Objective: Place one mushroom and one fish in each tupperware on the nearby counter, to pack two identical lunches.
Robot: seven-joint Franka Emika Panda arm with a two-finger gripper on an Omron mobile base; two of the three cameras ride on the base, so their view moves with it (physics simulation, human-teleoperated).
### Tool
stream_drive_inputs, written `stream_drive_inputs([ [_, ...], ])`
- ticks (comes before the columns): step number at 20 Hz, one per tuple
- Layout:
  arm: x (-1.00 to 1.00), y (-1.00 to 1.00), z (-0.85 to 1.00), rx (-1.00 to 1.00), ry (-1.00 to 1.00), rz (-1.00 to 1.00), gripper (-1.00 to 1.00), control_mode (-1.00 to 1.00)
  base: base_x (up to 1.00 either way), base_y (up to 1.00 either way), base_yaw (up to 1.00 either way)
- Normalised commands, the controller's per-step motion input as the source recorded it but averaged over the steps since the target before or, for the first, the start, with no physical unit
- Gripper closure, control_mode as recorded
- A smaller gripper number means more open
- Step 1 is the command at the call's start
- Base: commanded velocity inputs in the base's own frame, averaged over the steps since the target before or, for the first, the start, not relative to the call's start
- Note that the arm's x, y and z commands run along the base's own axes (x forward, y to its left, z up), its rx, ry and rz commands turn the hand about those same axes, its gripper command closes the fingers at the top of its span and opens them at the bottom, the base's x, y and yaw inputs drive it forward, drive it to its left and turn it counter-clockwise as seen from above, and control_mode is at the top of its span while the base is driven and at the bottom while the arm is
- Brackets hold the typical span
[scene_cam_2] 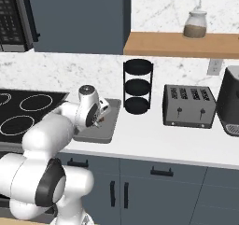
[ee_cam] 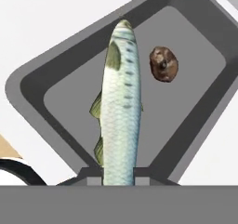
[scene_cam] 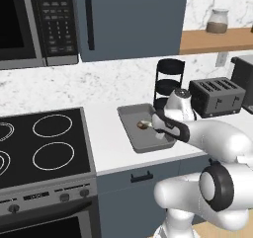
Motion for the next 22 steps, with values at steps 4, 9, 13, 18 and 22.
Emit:
stream_drive_inputs([
  [4, 0.21, 0.04, -0.45, -0.03, 0.00, 0.04, 1.00, -1.00, 0.00, 0.00, 0.00],
  [9, 0.19, 0.03, -0.29, -0.01, 0.00, 0.02, 1.00, -1.00, 0.00, 0.00, 0.00],
  [13, 0.26, 0.00, -0.17, 0.00, 0.00, 0.00, 1.00, -1.00, 0.00, 0.00, 0.00],
  [18, 0.38, 0.00, -0.16, 0.00, 0.01, 0.00, 1.00, -1.00, 0.00, 0.00, 0.00],
  [22, 0.43, 0.00, -0.24, 0.00, 0.02, 0.00, 1.00, -1.00, 0.00, 0.00, 0.00],
])
